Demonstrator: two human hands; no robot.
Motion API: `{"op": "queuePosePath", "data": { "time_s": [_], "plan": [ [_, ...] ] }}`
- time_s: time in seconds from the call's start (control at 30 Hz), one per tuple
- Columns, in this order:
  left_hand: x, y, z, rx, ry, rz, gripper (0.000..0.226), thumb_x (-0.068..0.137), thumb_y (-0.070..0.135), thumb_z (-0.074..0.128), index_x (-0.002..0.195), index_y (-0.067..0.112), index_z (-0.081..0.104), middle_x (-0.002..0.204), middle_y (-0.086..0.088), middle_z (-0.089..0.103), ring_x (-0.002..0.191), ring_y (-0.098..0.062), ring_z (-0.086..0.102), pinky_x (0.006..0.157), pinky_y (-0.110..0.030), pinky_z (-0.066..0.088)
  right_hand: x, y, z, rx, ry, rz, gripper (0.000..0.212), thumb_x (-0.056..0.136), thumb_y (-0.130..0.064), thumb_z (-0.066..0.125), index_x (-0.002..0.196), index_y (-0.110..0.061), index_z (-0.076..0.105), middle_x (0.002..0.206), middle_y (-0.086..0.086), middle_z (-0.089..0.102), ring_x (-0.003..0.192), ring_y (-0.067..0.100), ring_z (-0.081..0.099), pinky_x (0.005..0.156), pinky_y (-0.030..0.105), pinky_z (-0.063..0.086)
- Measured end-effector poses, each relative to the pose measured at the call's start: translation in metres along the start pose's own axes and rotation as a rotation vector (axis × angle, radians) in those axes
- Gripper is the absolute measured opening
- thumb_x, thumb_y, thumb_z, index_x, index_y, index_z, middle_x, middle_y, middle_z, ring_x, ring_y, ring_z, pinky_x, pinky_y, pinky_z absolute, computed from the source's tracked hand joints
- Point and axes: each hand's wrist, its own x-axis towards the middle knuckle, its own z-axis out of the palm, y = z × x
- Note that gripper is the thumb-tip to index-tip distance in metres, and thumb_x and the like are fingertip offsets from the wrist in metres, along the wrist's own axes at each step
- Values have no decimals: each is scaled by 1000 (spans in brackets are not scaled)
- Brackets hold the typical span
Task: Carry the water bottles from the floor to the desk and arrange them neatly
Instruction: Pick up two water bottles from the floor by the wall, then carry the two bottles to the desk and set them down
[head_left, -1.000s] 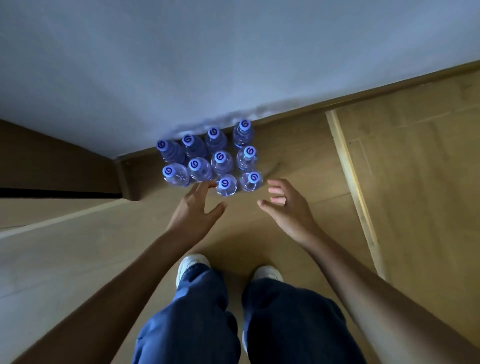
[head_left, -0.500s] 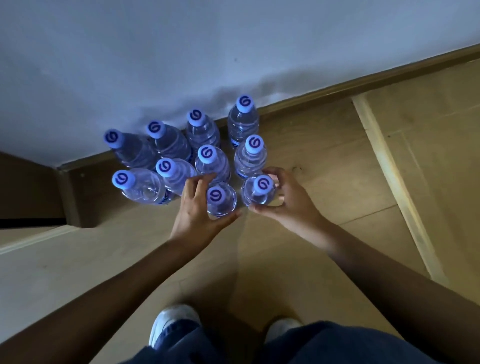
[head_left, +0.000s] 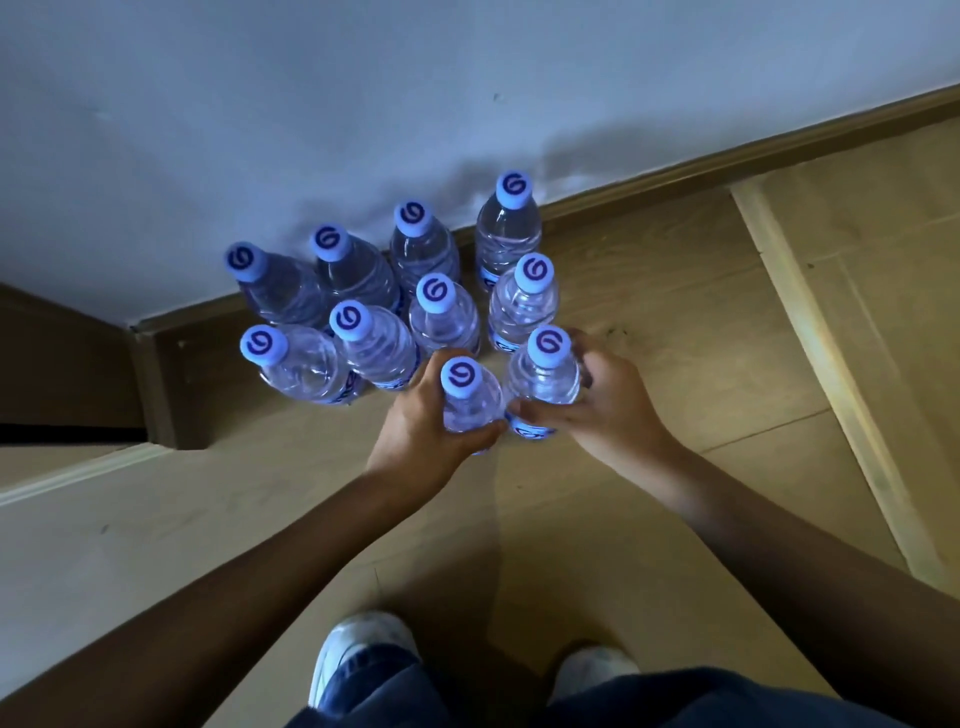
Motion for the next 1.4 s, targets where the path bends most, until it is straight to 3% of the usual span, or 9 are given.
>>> {"op": "queuePosePath", "data": {
  "time_s": [0.17,0.33,0.5,0.73,0.9,1.0,1.13,1.3,1.4],
  "plan": [
    [11,36,-33,27,-52,47,51,65,37,88,101,44,52,98,40,60,91,17,58,72,1,40,-3,-32,-17,68,27,-48,69,55,-36,91,113,-32,53,100,-24,70,92,-2,69,74,12,50],
    [38,88,-68,-69,-2,117,58,59,35,91,107,28,58,90,20,65,88,3,61,76,-15,48,8,-83,-39,164,57,-106,50,55,-33,90,96,-40,62,92,-19,74,84,-1,71,69,13,51],
    [54,139,-100,-152,61,148,47,60,29,92,98,26,65,92,17,71,83,3,63,78,-16,52,20,-132,-58,240,45,-186,46,68,-16,89,106,-28,66,98,-11,75,90,6,72,74,17,54],
    [31,229,-151,-177,110,117,49,62,29,87,103,12,65,100,-7,70,90,-18,65,87,-43,51,11,-227,-83,231,23,-230,40,73,-10,85,105,-23,66,94,-14,74,85,3,70,72,15,53],
    [-16,325,-215,-162,105,49,61,56,39,86,102,8,61,101,-21,65,81,-33,62,84,-60,52,-26,-340,-101,203,-10,-211,38,74,-15,85,106,-26,67,96,-13,75,89,4,71,74,17,53],
    [-49,390,-263,-125,131,52,58,57,41,85,101,9,64,96,-15,68,83,-32,64,82,-51,55,-49,-418,-112,184,-32,-224,41,74,-22,85,110,-20,66,99,-10,74,92,7,71,76,20,54],
    [-99,476,-324,-67,202,54,53,60,36,87,98,6,65,88,-9,67,75,-11,58,70,-32,51,-80,-524,-121,150,-58,-264,44,70,-33,86,106,-23,62,97,-13,71,91,5,68,75,21,53],
    [-163,567,-388,-25,312,55,58,59,41,85,99,5,66,90,-13,70,83,-30,65,75,-42,52,-121,-641,-126,123,-113,-324,48,67,-38,87,104,-22,60,94,-16,70,84,1,69,66,15,51],
    [-205,606,-420,-11,407,41,67,53,56,81,101,11,67,91,-6,71,87,-27,66,74,-41,55,-146,-698,-124,118,-181,-353,43,70,-33,88,101,-28,58,92,-22,69,79,-4,68,62,13,51]
  ]
}}
